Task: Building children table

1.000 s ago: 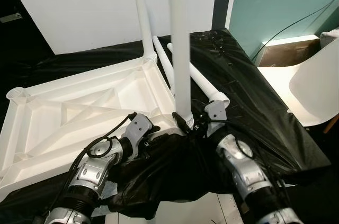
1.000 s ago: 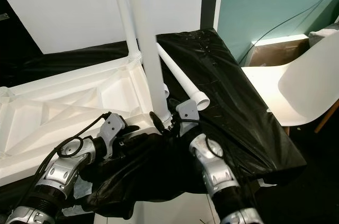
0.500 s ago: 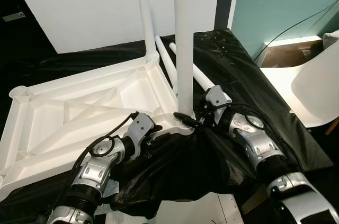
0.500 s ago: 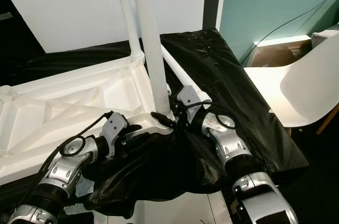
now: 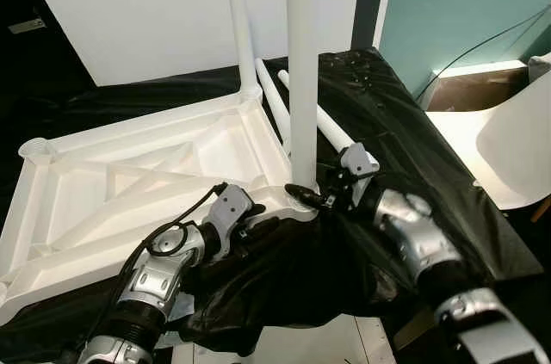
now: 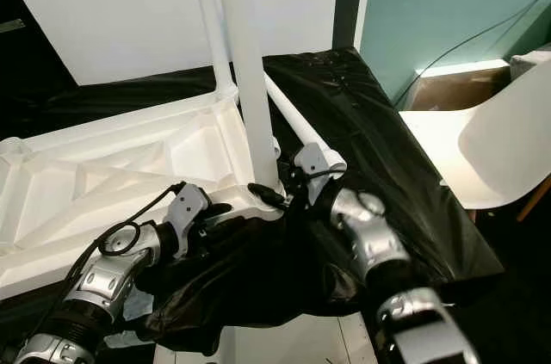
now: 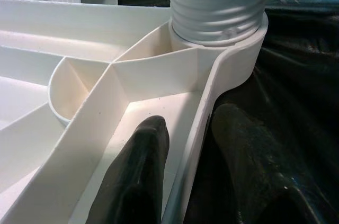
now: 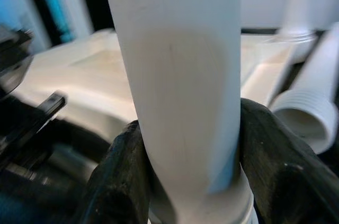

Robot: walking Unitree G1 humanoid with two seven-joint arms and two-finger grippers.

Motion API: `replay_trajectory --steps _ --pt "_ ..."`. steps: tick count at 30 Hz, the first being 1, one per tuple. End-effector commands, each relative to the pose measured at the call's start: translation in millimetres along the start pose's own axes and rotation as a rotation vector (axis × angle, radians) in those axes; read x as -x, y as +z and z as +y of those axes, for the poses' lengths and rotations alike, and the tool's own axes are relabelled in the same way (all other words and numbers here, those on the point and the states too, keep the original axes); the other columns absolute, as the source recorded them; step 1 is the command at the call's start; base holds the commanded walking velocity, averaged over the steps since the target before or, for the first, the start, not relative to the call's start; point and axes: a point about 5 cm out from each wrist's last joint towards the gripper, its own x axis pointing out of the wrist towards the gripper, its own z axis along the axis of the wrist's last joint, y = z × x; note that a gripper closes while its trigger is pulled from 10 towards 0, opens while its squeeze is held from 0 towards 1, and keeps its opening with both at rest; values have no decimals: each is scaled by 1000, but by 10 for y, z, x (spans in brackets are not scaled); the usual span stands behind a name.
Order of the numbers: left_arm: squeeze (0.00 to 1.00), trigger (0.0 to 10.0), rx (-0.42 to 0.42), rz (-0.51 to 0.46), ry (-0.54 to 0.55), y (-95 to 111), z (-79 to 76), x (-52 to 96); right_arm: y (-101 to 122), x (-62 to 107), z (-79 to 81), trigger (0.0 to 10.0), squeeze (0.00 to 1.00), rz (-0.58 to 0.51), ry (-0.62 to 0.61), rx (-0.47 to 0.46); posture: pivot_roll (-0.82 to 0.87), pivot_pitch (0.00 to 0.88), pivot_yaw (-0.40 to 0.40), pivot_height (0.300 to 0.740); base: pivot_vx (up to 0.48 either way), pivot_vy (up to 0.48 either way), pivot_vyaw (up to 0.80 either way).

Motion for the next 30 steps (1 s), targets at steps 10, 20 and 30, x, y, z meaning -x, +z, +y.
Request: replay_trajectory --steps 10,20,30 --pt "0 10000 45 72 -37 -187 -99 -3 -262 150 185 0 0 29 -513 -100 -30 0 62 740 0 0 0" --pt "0 10000 52 76 -31 -212 -111 16 -237 84 253 10000 0 37 -455 -85 -24 0 58 740 0 0 0" --pt "0 10000 53 71 -32 -205 -117 -4 -1 40 20 10000 0 -31 -160 -30 -34 0 55 740 0 0 0"
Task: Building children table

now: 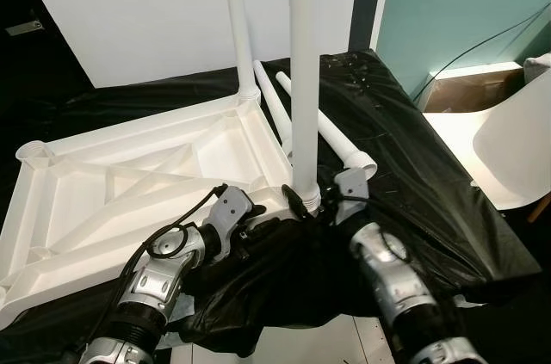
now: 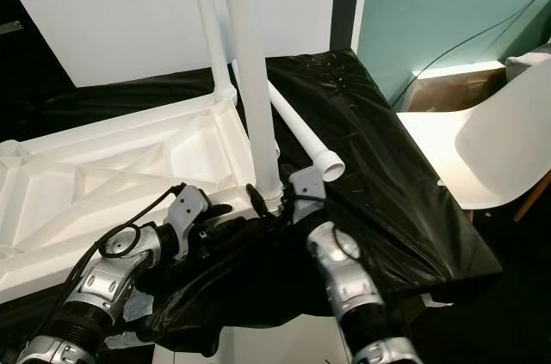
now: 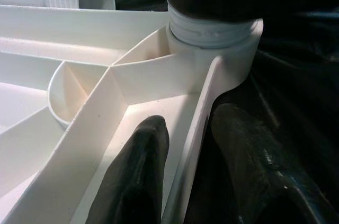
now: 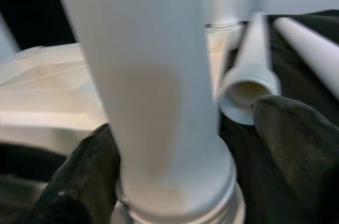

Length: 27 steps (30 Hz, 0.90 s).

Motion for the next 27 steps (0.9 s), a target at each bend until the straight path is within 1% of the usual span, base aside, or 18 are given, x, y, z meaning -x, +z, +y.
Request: replay_trajectory --steps 1,2,3,5,7,9,10,11,12,13,15,23,24,26,27 --pt "0 10000 49 76 -31 -188 -94 -3 69 -28 -57 10000 0 -25 43 -4 -34 0 55 740 0 0 0" --pt "0 10000 49 75 -33 -186 -96 -7 135 -57 -95 10000 0 -38 99 19 -36 0 56 740 0 0 0" --pt "0 10000 49 75 -33 -186 -96 -7 135 -57 -95 10000 0 -38 99 19 -36 0 56 740 0 0 0" --pt "0 10000 49 75 -36 -185 -99 -11 212 -101 -133 10000 0 -40 192 60 -38 0 58 740 0 0 0" --pt "0 10000 49 75 -38 -183 -102 -16 236 -131 -158 10000 0 -18 269 94 -36 0 57 740 0 0 0" --pt "0 10000 48 74 -39 -181 -104 -17 235 -148 -172 10000 0 13 333 103 -36 0 57 740 0 0 0" --pt "0 10000 48 74 -38 -179 -104 -16 225 -155 -181 4392 0 33 359 108 -29 0 55 740 0 0 0" --pt "0 10000 48 74 -38 -179 -104 -16 225 -155 -181 4392 0 33 359 108 -29 0 55 740 0 0 0" --pt "0 10000 48 73 -37 -179 -103 -14 214 -159 -185 235 0 51 382 116 -27 0 55 740 0 0 0" --pt "0 10000 48 73 -36 -178 -101 -11 200 -160 -194 0 0 68 405 126 -27 0 55 740 0 0 0" --pt "0 10000 47 73 -33 -179 -100 -1 171 -156 -211 0 0 99 434 126 -22 0 55 740 0 0 0" --pt "0 10000 47 75 -29 -185 -97 16 117 -133 -249 0 0 131 446 93 -22 0 56 740 0 0 0" --pt "0 10000 46 75 -29 -181 -94 15 85 -113 -226 0 0 137 440 74 -22 0 55 740 0 0 0" --pt "0 10000 46 75 -29 -181 -94 15 85 -113 -226 0 0 137 440 74 -22 0 55 740 0 0 0" --pt "0 10000 45 75 -28 -176 -91 10 52 -94 -174 0 0 127 420 45 -18 0 53 740 0 0 0"
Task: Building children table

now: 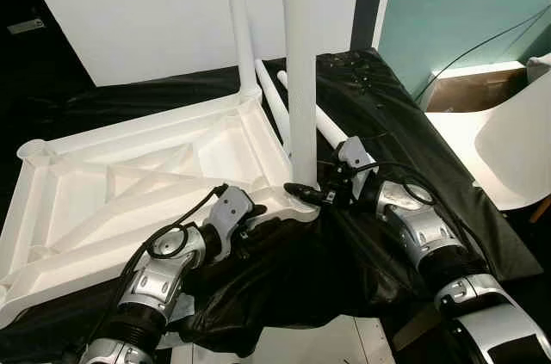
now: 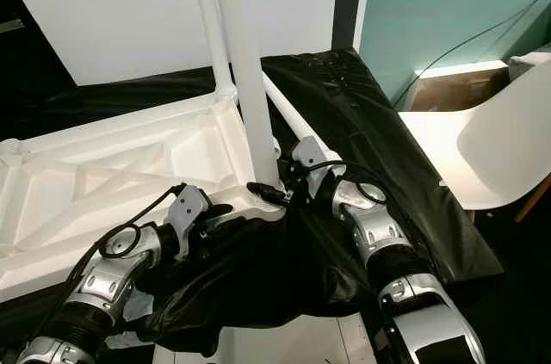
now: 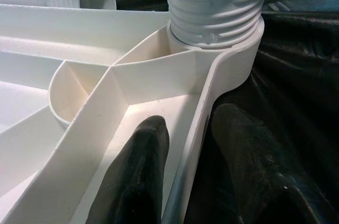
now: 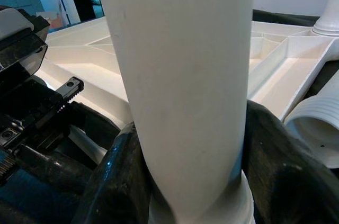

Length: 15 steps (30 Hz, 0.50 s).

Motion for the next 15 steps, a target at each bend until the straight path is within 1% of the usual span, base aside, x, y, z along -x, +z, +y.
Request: replay_trajectory --steps 1,2,3,4,5,6,7,8,9,11,13,14,15 --pt "0 10000 44 75 -27 -178 -81 7 -136 -10 139 0 0 -5 -103 -54 -15 0 50 740 0 0 0" --pt "0 10000 44 75 -27 -178 -81 7 -136 -10 139 0 0 -5 -103 -54 -15 0 50 740 0 0 0" --pt "0 10000 43 74 -26 -177 -82 6 -159 -11 162 0 0 -39 -269 -86 -13 0 50 740 0 0 0" --pt "0 10000 43 74 -26 -177 -82 6 -159 -11 162 0 0 -39 -269 -86 -13 0 50 740 0 0 0" --pt "0 10000 43 75 -26 -178 -85 8 -192 8 223 0 0 -62 -409 -97 -8 0 49 740 0 0 0" --pt "0 10000 44 76 -25 -183 -87 13 -221 28 281 0 0 -72 -500 -103 -4 0 49 740 0 0 0" --pt "0 10000 44 76 -25 -183 -87 13 -221 28 281 0 0 -72 -500 -103 -4 0 49 740 0 0 0" --pt "0 10000 45 78 -24 -188 -88 23 -255 39 353 0 0 -73 -556 -109 -1 0 50 740 0 0 0" --pt "0 10000 46 80 -23 -192 -91 34 -289 34 420 0 0 -67 -583 -125 5 0 50 740 0 0 0" --pt "0 10000 46 82 -22 -196 -94 46 -323 24 474 0 0 -58 -603 -147 5 0 50 740 0 0 0" --pt "0 10000 45 85 -21 -200 -93 63 -352 64 461 0 0 -48 -663 -163 18 0 46 740 0 0 0" --pt "0 10000 45 85 -21 -200 -93 63 -352 64 461 0 0 -48 -663 -163 18 0 46 740 0 0 0" --pt "0 10000 46 87 -18 -204 -87 76 -363 90 440 0 0 -43 -689 -161 17 0 50 740 0 0 0"
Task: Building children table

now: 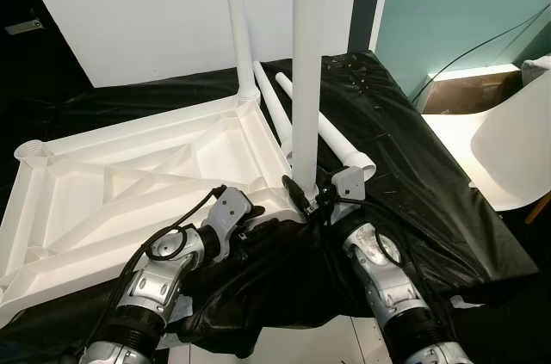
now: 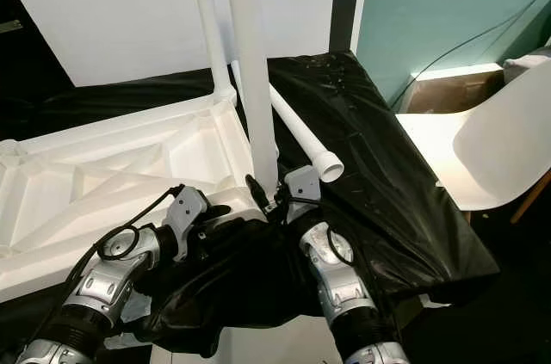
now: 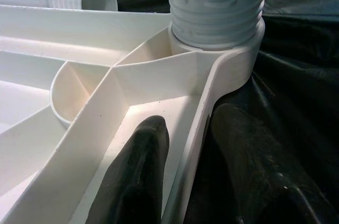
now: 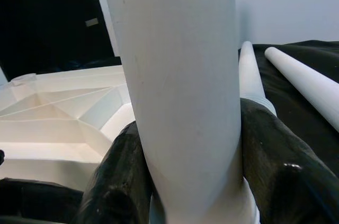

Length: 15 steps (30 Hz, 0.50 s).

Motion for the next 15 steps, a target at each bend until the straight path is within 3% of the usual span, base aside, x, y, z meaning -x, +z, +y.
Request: replay_trajectory --steps 1,5,6,7,9,10,11,15 --pt "0 10000 40 83 -30 -192 -73 55 -178 124 -163 0 0 97 -125 -29 15 0 52 740 0 0 0" --pt "0 10000 40 88 -30 -202 -71 68 -189 103 -88 0 0 112 -79 -55 12 0 56 740 0 0 0" --pt "0 10000 39 90 -30 -203 -71 69 -194 94 -46 5686 0 119 -58 -66 12 0 56 740 0 0 0" --pt "0 10000 38 90 -31 -198 -66 65 -164 56 -25 10000 0 105 -11 -53 3 0 63 740 0 0 0" --pt "0 10000 37 90 -32 -192 -62 60 -134 28 -21 10000 0 92 16 -38 2 0 65 740 0 0 0" --pt "0 10000 36 89 -33 -186 -59 53 -101 -2 -47 10000 600 80 36 -30 1 0 64 740 0 0 0" --pt "0 10000 35 86 -36 -177 -59 41 -53 -47 -97 10000 1000 66 83 -27 -2 0 66 740 0 0 0" --pt "0 10000 35 83 -39 -164 -64 21 54 -127 -196 10000 1000 49 191 -12 -7 0 65 740 0 0 0"
